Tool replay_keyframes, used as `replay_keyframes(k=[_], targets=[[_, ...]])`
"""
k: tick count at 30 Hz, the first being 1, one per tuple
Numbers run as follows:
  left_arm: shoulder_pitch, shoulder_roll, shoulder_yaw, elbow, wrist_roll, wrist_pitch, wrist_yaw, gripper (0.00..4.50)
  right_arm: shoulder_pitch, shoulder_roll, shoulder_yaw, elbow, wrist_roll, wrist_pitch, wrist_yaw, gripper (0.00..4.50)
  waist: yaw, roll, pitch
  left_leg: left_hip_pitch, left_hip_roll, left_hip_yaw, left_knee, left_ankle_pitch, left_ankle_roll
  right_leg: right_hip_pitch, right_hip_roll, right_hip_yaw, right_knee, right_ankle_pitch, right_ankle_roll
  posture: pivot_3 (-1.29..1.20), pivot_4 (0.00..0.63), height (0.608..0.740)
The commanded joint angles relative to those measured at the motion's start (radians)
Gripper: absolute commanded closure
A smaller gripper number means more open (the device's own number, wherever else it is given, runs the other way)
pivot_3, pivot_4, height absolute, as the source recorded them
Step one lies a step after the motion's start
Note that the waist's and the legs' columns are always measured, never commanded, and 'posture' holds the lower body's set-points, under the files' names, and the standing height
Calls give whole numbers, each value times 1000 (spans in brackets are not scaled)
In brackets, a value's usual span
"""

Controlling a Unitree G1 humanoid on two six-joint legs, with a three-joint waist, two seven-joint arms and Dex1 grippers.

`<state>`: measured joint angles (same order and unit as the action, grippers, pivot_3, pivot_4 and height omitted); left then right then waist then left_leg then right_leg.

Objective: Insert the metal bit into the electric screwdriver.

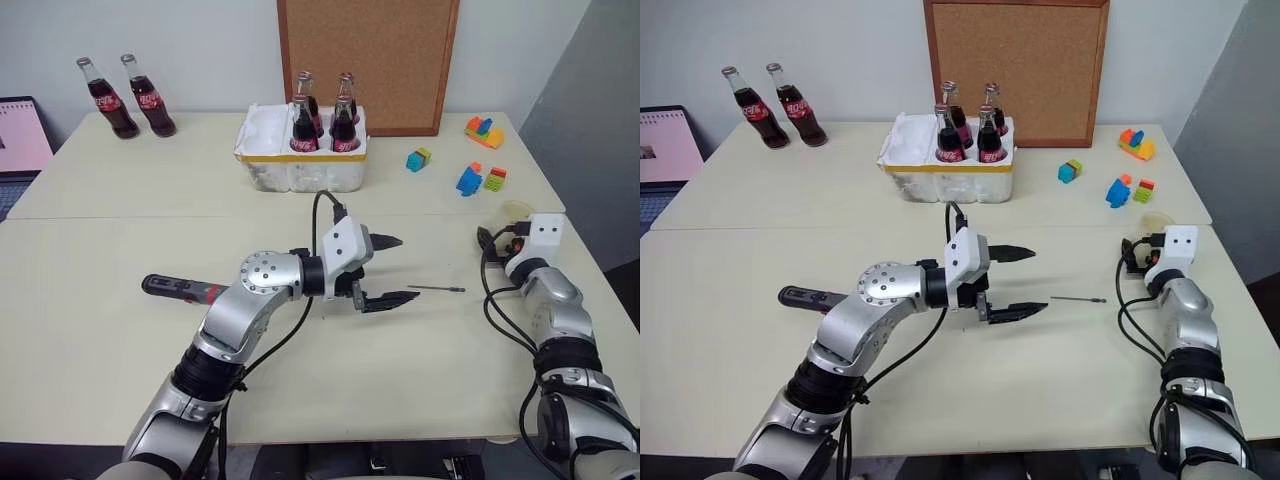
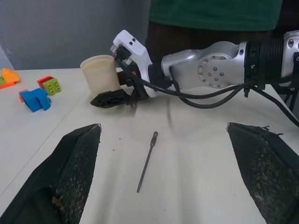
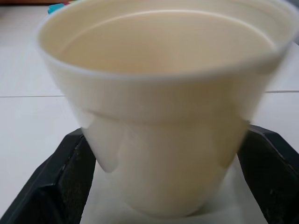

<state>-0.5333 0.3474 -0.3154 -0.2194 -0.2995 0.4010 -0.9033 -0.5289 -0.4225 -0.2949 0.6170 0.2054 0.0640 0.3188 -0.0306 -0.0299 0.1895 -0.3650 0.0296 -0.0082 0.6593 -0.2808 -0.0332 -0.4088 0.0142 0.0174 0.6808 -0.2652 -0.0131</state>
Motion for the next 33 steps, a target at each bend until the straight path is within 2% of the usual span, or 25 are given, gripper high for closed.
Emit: replay_keyframes(k=[1,7,12,16,21,27,30,33], targets=[[-5,-12,4,-10,10,-30,12,0,45,-1,-35,-149,42,33,-19,54,0,0,0,0,0,0,0,0,0,0,0,0,0,0,0,0,150,740],[0,-7,7,2,19,-45,7,0,130,-12,-56,-350,72,94,-47,54,-1,1,0,0,0,0,1,0,0,0,0,1,0,0,1,0,150,740],[1,1,30,8,7,-43,6,0,191,-62,-64,-561,98,140,2,54,0,2,0,0,0,-1,1,0,0,0,0,0,0,0,2,0,150,740],[0,64,68,-11,1,-34,-20,0,256,-152,-35,-766,120,188,102,54,-1,3,-1,0,0,-1,1,0,0,0,1,1,0,0,2,0,150,740],[5,241,164,-58,-12,-34,-93,0,334,-247,20,-1039,258,368,234,54,-4,3,0,0,0,-4,-1,0,0,0,3,0,-1,0,2,0,150,740],[61,560,300,-4,-19,-58,-286,0,418,-376,135,-1270,366,482,413,54,-1,3,0,0,0,-6,-1,0,0,-1,3,-3,-1,0,2,0,150,740],[90,707,296,94,53,-183,-394,0,439,-417,178,-1339,495,583,484,54,0,3,0,-1,1,-6,-1,0,0,-1,2,-3,-3,0,2,0,150,740],[73,785,273,189,95,-275,-476,0,407,-418,241,-1350,497,606,492,54,1,1,1,-1,1,-6,-1,0,1,-1,0,-3,-3,0,2,0,150,740]])
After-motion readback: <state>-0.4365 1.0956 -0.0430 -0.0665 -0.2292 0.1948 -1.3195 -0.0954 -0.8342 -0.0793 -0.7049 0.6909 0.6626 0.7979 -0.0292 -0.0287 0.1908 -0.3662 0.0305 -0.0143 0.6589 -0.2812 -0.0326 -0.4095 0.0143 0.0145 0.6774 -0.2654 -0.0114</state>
